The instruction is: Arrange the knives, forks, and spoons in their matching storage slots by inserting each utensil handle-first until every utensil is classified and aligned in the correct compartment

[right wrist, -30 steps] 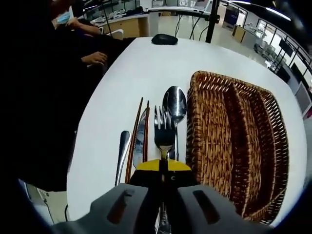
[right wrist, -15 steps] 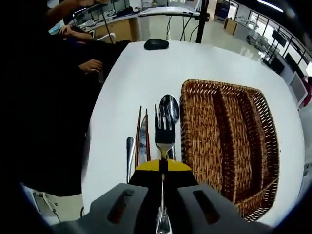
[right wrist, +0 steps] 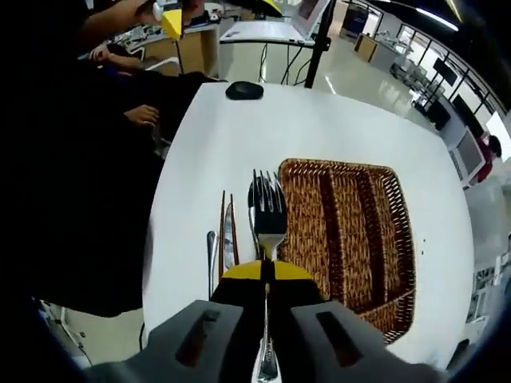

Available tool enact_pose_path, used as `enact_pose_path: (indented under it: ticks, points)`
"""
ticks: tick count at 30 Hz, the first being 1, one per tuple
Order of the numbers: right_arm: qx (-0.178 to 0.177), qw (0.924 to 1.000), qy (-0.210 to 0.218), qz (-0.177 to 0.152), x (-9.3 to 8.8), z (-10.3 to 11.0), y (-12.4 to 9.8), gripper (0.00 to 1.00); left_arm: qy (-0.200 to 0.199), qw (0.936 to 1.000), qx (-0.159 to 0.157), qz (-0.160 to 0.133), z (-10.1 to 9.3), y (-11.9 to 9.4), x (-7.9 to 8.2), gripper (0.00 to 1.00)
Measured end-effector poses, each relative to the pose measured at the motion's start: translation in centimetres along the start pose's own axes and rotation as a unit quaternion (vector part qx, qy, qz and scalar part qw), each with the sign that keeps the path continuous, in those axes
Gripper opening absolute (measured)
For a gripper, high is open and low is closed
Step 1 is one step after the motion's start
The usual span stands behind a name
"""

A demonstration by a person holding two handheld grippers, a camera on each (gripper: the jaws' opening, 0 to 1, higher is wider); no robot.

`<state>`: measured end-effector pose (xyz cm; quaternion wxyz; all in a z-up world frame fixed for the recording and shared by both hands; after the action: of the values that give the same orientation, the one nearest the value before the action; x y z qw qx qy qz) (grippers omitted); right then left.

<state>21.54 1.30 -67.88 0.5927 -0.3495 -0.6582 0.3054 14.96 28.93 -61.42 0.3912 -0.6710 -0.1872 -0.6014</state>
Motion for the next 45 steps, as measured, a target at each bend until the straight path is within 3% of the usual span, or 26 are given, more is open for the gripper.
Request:
enact_pose_path:
  ticks: [23,45]
  points:
    - [-0.025,0.9995,-0.009,0.014,1.4,-1.6,-1.3,0.0,0.002,1.0,0.003,-0.009,-0.5,0.2,0.6,1.0]
    - [-0.025,0.9988,-0.013,0.039,1.5,-4.3,-0.2,0.0,0.003,0.9999,0.005,-0.011,-0.7,0.2,0.9,1.0]
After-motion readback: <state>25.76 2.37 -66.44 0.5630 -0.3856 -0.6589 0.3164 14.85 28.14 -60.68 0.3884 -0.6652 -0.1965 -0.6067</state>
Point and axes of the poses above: the point that each gripper's makers call its tool centre point, and the gripper's own axes: y roughly forward along the fingers, z roughly to its left, x roughly out of its top, the point moved 7 cm from there along -y, roughly backward along the fingers, and after that the axes turned 9 degrees about -z, right-handed, at the moved point
